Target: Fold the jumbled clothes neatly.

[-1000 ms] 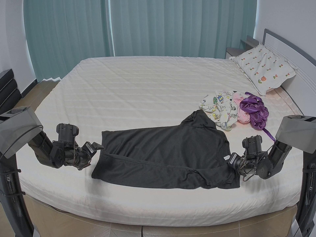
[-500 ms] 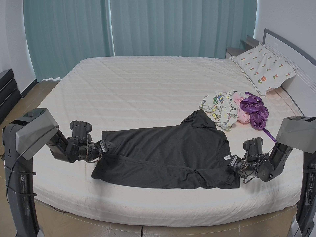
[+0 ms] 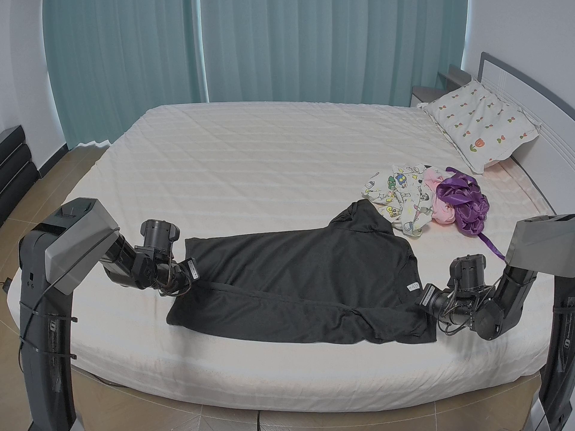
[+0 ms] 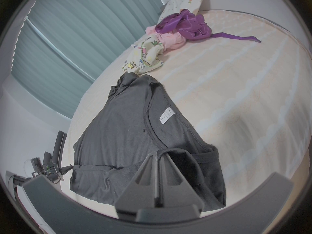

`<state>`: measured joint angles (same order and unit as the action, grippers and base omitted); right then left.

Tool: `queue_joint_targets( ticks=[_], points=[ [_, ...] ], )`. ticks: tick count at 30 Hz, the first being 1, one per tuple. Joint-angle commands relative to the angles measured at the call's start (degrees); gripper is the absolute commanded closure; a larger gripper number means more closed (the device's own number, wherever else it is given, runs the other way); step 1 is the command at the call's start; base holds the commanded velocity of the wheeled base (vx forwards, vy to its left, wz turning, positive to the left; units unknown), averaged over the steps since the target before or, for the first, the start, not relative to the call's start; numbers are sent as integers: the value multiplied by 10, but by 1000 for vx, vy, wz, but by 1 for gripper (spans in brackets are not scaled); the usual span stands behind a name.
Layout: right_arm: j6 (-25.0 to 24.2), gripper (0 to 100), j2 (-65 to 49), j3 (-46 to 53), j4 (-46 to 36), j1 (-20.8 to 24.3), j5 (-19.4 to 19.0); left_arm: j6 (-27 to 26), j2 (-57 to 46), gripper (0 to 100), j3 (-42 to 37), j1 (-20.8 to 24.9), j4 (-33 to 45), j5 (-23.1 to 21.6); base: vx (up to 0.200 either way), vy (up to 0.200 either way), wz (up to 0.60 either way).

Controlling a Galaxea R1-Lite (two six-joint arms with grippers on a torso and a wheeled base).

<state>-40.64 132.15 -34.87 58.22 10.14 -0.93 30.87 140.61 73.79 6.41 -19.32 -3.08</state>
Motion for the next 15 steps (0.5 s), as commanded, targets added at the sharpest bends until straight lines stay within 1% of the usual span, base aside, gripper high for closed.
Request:
queue_joint_targets(
  ticks=[1,5,7,10,15],
  points=[
    [13,100,-11,26,18,-7,-7,2,5,100,8,-3,10,3,0,0,0],
    [36,100,-21,41,26,-22,-21,3,1,100,3,-8,14,9,0,0,0],
    [55,100,-26,52,29,-36,-43,4,0,100,3,-18,14,19,0,0,0],
    [60,100,-31,59,40,-46,-54,5,-5,100,1,-28,15,21,0,0,0],
    [63,100,-22,52,40,-49,-62,5,-10,100,-6,-39,14,21,0,0,0]
  ],
)
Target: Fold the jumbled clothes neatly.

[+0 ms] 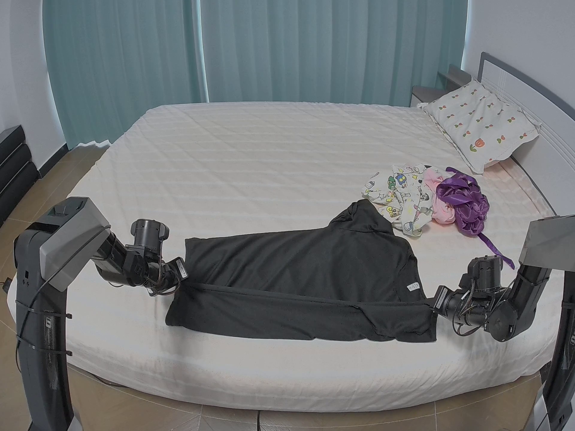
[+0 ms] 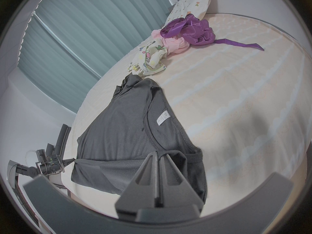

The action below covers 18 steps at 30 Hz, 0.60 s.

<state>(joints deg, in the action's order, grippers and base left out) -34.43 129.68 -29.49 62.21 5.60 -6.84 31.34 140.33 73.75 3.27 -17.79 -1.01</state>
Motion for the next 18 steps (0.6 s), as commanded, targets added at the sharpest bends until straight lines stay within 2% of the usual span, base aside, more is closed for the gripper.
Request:
queue_joint_targets(
  ticks=[1,8,18],
  points=[
    [2,100,7,-2,0,-3,-6,0,-9,100,-6,-7,-1,0,0,0,0],
    [8,100,22,-11,4,-1,-12,0,-15,100,-9,-8,0,1,0,0,0],
    [8,100,25,-54,20,-1,-13,0,-93,100,-72,-8,38,1,0,0,0]
  ],
)
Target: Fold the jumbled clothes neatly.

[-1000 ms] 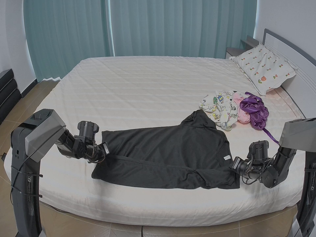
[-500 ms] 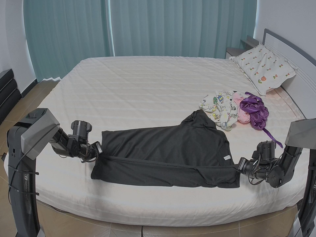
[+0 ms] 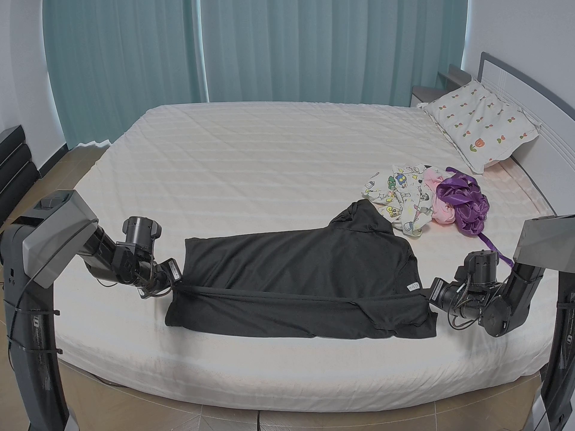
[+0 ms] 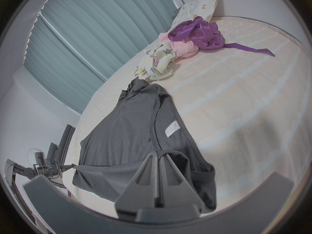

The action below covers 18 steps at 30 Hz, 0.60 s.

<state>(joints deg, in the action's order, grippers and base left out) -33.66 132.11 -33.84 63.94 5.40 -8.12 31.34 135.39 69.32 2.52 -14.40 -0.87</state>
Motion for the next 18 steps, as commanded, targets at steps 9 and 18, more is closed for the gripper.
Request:
queue_joint_targets(
  ticks=[9,18],
  points=[
    [-1,100,-29,28,49,0,-1,-2,-166,100,-153,1,5,0,0,0,0],
    [-1,100,-75,88,86,-3,-2,-5,-256,100,-242,13,18,-1,0,0,0]
  ],
)
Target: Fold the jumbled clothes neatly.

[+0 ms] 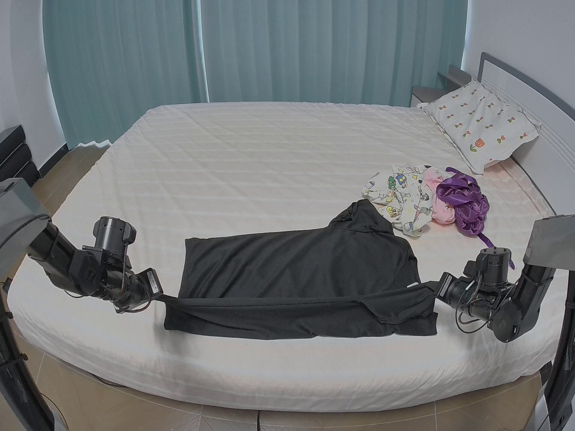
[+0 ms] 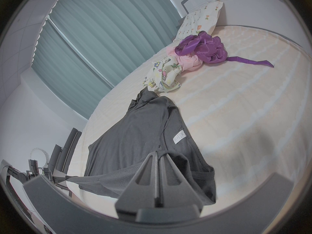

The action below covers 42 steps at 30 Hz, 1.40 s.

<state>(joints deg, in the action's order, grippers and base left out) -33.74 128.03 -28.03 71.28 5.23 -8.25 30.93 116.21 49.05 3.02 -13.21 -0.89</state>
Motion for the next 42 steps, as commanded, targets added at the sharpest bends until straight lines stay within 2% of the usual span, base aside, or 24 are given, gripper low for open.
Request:
queue_joint_targets(
  ticks=[1,10,15,18,24,35,42],
  points=[
    [0,100,-39,39,18,-2,-2,-1,-71,100,-48,10,8,-1,0,0,0],
    [-2,100,-58,107,83,-3,-3,-1,-103,100,-88,29,17,-2,0,0,0],
    [0,100,-58,157,146,-16,-22,-1,-118,100,-89,29,55,-7,0,0,0],
    [1,100,-56,169,154,-17,-25,0,-114,100,-83,28,55,-7,0,0,0],
    [2,100,-45,156,152,-19,-26,-3,-90,100,-65,28,51,-3,0,0,0],
    [20,100,19,83,142,-18,-26,-3,20,100,38,25,47,4,0,0,0],
    [22,100,50,33,113,-18,-26,-2,99,100,104,25,47,38,0,0,0]
  ],
)
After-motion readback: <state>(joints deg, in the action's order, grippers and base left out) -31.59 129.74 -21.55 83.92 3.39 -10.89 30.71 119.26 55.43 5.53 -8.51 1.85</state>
